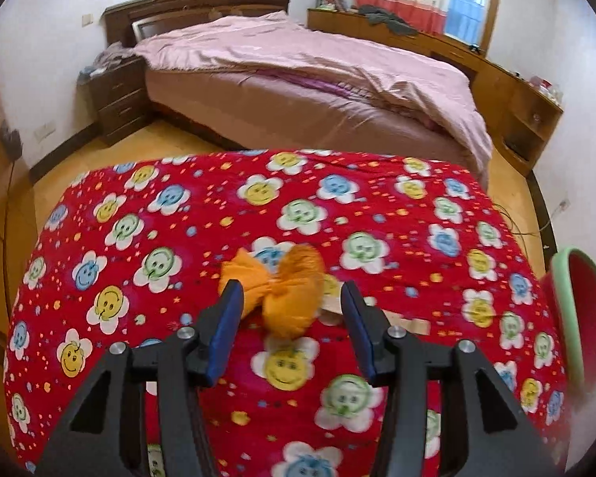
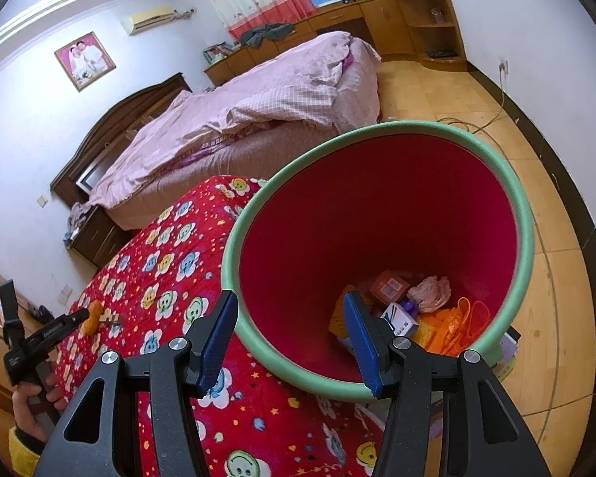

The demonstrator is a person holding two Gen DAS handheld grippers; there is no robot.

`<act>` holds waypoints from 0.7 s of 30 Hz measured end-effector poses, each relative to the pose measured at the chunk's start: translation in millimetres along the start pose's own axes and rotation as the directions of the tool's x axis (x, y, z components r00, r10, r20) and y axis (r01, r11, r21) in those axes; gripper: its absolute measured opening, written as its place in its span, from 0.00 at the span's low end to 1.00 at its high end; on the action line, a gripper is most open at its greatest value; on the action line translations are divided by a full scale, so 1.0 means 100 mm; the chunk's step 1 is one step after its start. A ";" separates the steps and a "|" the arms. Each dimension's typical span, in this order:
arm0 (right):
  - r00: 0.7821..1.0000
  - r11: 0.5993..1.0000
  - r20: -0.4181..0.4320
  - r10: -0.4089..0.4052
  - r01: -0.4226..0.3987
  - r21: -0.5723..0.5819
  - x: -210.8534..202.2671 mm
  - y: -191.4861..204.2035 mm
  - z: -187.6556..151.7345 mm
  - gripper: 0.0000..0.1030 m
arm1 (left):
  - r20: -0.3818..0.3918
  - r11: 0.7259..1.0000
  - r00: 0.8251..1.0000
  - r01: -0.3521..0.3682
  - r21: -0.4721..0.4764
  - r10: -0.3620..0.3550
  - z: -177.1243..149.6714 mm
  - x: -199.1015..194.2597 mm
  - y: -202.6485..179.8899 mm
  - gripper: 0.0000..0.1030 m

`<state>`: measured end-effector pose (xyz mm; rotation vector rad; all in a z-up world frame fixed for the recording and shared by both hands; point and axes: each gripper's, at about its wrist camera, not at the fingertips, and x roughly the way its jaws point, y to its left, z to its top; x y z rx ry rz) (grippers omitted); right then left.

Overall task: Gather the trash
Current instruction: 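Grasp the orange bow-shaped snack with the left tool while the right tool grasps the wooden stick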

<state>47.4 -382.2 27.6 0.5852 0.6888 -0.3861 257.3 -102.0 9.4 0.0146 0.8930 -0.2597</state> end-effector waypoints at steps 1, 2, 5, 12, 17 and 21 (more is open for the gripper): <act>1.000 1.000 -0.002 -0.004 0.004 -0.003 0.01 0.02 0.00 0.55 | -0.005 1.000 1.000 -0.001 -0.008 0.001 -0.01 0.04 0.04 0.50; 1.000 1.000 -0.004 -0.007 0.007 -0.007 0.03 0.04 0.00 0.55 | -0.008 1.000 1.000 0.000 -0.012 0.000 -0.01 0.06 0.06 0.50; 1.000 1.000 -0.011 -0.011 0.011 -0.017 0.06 0.08 0.01 0.55 | -0.015 0.999 1.000 0.018 -0.029 -0.019 -0.02 0.14 0.13 0.50; 1.000 0.999 -0.020 -0.022 0.021 -0.045 0.10 0.18 0.02 0.55 | -0.014 0.999 0.999 0.044 -0.017 -0.044 -0.02 0.21 0.11 0.51; 0.999 0.998 -0.028 -0.023 0.021 -0.058 0.14 0.23 0.02 0.55 | -0.012 0.997 0.998 0.069 -0.018 -0.069 0.00 0.28 0.13 0.51; 0.999 0.997 -0.037 -0.011 0.009 -0.071 0.16 0.29 0.02 0.55 | -0.006 0.996 0.996 0.085 -0.010 -0.085 0.01 0.28 0.15 0.37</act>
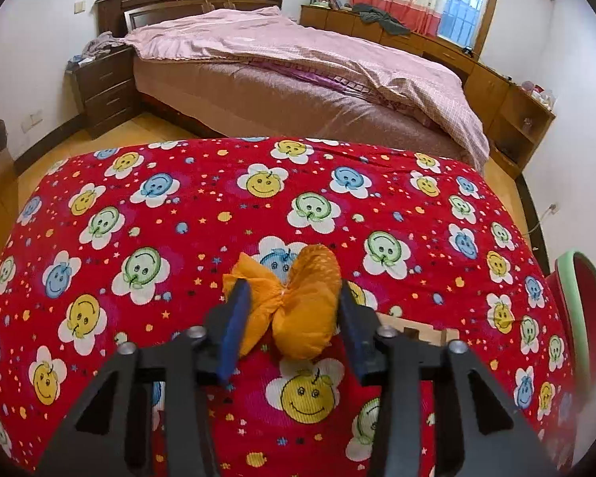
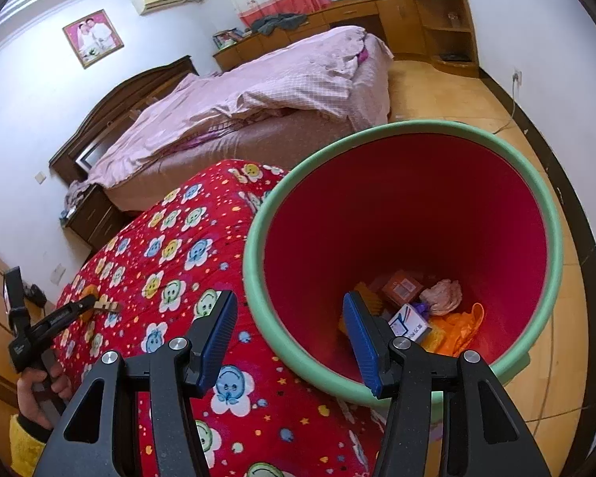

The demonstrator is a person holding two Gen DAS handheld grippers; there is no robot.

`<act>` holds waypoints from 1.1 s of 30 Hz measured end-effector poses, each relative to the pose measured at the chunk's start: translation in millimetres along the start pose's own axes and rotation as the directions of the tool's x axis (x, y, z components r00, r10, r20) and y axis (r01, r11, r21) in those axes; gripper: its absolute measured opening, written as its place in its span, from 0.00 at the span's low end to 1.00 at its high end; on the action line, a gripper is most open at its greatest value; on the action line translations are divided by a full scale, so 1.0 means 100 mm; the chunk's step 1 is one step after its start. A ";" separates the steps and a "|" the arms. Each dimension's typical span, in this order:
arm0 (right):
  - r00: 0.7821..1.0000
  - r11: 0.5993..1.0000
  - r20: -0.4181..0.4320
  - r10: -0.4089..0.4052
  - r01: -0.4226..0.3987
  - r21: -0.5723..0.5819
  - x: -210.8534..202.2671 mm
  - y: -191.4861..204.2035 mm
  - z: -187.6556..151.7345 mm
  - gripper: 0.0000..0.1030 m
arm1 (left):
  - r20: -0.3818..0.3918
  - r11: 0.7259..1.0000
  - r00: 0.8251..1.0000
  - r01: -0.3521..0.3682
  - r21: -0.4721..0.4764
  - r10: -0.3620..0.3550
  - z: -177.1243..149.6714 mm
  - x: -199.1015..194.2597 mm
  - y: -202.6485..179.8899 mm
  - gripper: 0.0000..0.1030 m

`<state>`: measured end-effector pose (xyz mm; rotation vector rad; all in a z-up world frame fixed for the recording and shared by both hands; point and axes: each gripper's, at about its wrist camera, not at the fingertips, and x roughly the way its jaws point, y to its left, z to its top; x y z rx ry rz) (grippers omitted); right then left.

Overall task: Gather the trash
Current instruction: 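Grasp the orange bow-shaped snack with the left tool while the right tool grasps the wooden stick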

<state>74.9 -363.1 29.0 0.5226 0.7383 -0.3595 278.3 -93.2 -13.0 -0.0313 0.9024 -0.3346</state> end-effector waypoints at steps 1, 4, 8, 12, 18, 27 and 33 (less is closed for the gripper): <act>1.000 1.000 0.000 0.003 -0.003 -0.005 0.00 0.02 0.01 0.55 | 0.000 1.000 1.000 0.008 -0.004 -0.008 0.00 -0.01 0.01 0.34; 1.000 0.999 0.006 0.013 -0.013 -0.030 -0.03 0.11 0.01 0.55 | 0.001 0.999 0.999 0.032 -0.009 -0.032 0.01 -0.09 0.03 0.20; 0.998 0.996 0.015 0.056 -0.055 -0.067 -0.06 0.29 0.04 0.55 | 0.027 0.994 0.996 0.092 -0.054 -0.090 -0.03 -0.32 0.09 0.17; 0.995 0.991 0.006 0.099 -0.098 -0.095 -0.06 0.49 0.02 0.55 | 0.054 0.991 0.992 0.117 -0.064 -0.114 -0.10 -0.62 0.15 0.16; 0.985 0.971 -0.032 0.169 -0.172 -0.168 0.00 0.94 -0.05 0.55 | 0.091 0.991 0.991 0.104 -0.082 -0.097 -0.18 -1.02 0.41 0.16; 0.964 0.932 -0.122 0.238 -0.262 -0.251 0.20 1.66 -0.21 0.55 | 0.159 0.981 0.987 0.058 -0.187 -0.028 -0.24 -1.23 0.88 0.16; 0.961 0.916 -0.162 0.222 -0.263 -0.302 0.46 2.02 -0.25 0.55 | 0.168 0.967 0.985 0.068 -0.244 -0.027 -0.28 -1.06 1.02 0.16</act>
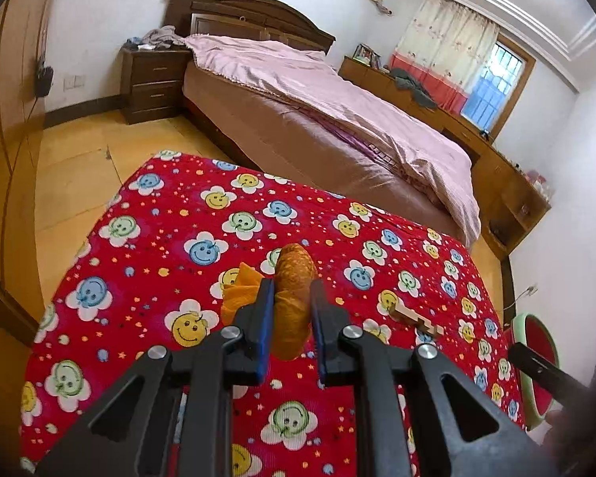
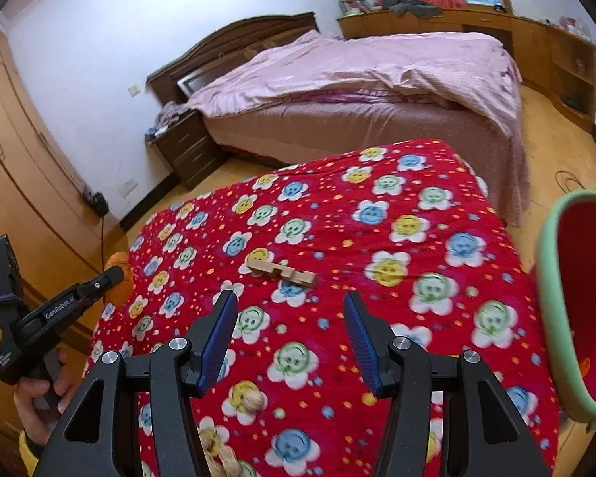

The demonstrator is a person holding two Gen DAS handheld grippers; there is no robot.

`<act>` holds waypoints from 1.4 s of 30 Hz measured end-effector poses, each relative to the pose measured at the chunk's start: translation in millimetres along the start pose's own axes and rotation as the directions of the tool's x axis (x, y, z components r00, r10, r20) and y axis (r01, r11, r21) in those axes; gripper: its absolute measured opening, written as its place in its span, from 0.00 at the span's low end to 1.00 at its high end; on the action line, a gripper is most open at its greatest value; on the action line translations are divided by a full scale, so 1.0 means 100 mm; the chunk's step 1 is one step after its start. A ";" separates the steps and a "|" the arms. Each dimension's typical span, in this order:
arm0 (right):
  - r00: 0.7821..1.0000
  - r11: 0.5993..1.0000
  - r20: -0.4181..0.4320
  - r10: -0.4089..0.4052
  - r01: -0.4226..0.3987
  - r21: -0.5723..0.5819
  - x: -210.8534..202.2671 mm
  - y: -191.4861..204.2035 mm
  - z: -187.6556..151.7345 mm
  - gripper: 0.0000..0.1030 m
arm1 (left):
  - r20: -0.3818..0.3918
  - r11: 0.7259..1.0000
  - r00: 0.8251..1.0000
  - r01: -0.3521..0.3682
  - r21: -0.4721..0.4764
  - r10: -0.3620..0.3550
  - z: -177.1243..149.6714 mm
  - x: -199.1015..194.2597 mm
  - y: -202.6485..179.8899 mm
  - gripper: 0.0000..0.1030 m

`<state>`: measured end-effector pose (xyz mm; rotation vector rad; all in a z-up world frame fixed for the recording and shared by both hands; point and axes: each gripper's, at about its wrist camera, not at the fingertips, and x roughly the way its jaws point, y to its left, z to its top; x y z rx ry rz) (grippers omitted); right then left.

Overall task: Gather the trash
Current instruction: 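Grasp the orange bow-shaped snack with the left tool while the right tool grasps the wooden stick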

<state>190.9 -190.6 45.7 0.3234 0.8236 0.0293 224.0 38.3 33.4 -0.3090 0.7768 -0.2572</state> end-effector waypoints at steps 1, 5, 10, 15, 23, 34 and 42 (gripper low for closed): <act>1.000 1.000 -0.005 -0.003 0.003 -0.007 0.04 0.01 0.01 0.55 | 0.003 1.000 1.000 0.000 -0.008 0.000 -0.01 0.03 0.02 0.16; 0.999 1.000 -0.035 0.001 -0.002 -0.030 0.34 0.05 0.06 0.55 | 0.022 0.999 1.000 0.002 -0.033 -0.001 -0.06 0.12 0.09 0.16; 0.998 0.996 -0.050 -0.034 0.029 -0.088 0.65 0.06 0.12 0.55 | 0.004 0.998 1.000 0.031 -0.058 -0.031 -0.11 0.26 0.20 0.16; 0.993 0.986 -0.090 -0.073 0.059 -0.155 0.96 0.12 0.15 0.55 | 0.016 0.997 0.999 0.034 -0.065 -0.033 -0.14 0.27 0.23 0.16; 0.990 0.968 -0.088 -0.114 0.091 -0.236 1.19 0.23 0.11 0.55 | 0.024 0.999 0.999 0.024 -0.032 -0.023 -0.18 0.30 0.18 0.16; 0.990 0.966 -0.098 -0.105 0.078 -0.246 1.12 0.30 -0.02 0.10 | 0.023 0.998 0.999 0.035 -0.043 -0.034 -0.17 0.32 0.23 0.16; 0.991 0.989 -0.116 -0.072 0.056 -0.136 0.88 0.16 -0.11 0.10 | 0.022 0.998 0.999 0.042 -0.046 -0.041 -0.18 0.33 0.23 0.16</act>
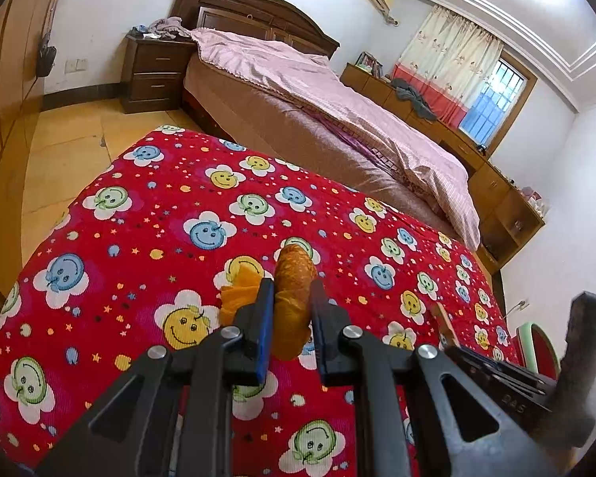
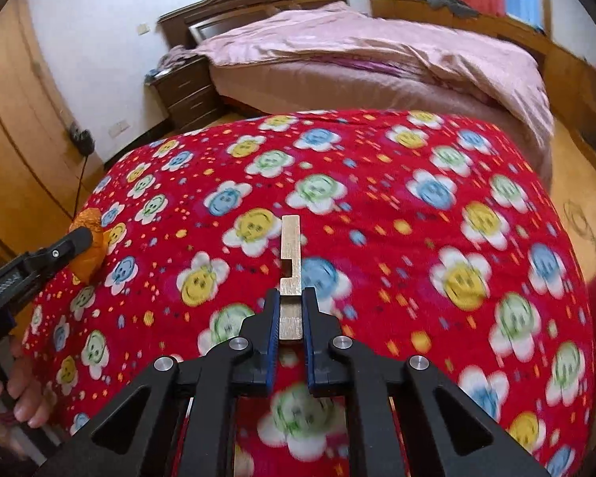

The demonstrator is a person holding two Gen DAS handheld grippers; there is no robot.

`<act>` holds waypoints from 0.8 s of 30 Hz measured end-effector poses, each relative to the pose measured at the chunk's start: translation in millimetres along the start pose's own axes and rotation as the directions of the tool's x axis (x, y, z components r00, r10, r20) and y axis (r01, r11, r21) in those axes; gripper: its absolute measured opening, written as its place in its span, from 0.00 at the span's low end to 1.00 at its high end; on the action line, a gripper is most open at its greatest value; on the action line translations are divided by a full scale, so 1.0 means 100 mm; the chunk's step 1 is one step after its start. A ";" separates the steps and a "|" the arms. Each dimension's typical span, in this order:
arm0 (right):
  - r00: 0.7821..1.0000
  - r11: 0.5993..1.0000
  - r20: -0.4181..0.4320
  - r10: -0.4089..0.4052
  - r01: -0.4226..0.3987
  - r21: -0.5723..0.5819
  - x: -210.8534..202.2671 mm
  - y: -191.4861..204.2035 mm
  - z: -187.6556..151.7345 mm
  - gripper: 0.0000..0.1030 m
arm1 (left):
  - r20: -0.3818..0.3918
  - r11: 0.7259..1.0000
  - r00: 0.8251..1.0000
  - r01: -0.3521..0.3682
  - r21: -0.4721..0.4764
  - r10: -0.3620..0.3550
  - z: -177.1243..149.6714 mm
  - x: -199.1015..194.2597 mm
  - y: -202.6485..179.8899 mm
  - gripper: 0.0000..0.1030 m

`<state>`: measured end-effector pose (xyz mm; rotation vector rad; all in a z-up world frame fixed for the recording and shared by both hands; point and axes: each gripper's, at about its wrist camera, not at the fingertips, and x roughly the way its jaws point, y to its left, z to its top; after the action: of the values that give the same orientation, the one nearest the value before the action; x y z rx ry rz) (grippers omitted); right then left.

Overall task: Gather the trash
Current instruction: 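Grasp the orange bow-shaped snack with the left tool while the right tool grasps the wooden stick, then carry the orange snack with the left tool while the right tool carries the stick over the bucket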

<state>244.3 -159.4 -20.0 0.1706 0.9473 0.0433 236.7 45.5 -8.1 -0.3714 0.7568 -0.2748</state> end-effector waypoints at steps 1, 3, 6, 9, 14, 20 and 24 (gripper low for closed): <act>1.000 1.000 0.002 0.008 -0.008 0.029 -0.07 -0.05 -0.04 0.10 | -0.001 1.000 1.000 0.003 -0.003 -0.003 0.00 0.00 0.00 0.16; 1.000 0.998 0.015 0.009 -0.010 0.057 -0.20 -0.12 -0.10 0.10 | 0.005 1.000 1.000 0.011 -0.010 -0.011 0.00 -0.01 0.00 0.16; 0.999 0.996 0.054 -0.005 0.000 0.087 -0.46 -0.23 -0.21 0.10 | 0.010 1.000 1.000 0.019 -0.017 -0.019 0.00 -0.03 0.01 0.16; 0.994 0.993 0.100 -0.034 0.022 0.115 -0.76 -0.36 -0.32 0.10 | 0.012 0.999 0.999 0.033 -0.021 -0.033 -0.02 -0.04 -0.02 0.16; 0.982 0.983 0.165 -0.094 0.065 0.172 -1.26 -0.61 -0.58 0.10 | 0.022 0.998 0.997 0.069 0.017 -0.069 -0.03 -0.09 -0.12 0.16; 0.968 0.957 0.202 -0.151 0.092 0.273 -1.68 -0.95 -0.87 0.10 | 0.020 0.996 0.997 0.076 0.056 -0.077 -0.07 -0.17 -0.29 0.16; 0.959 0.939 0.218 -0.182 0.104 0.327 -1.85 -1.15 -1.00 0.10 | 0.005 0.990 0.993 0.119 0.081 -0.120 -0.09 -0.33 -0.49 0.16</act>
<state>51.1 -280.3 52.6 0.3909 0.7112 -0.2612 201.9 11.1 26.4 -0.3415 0.7128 -0.4149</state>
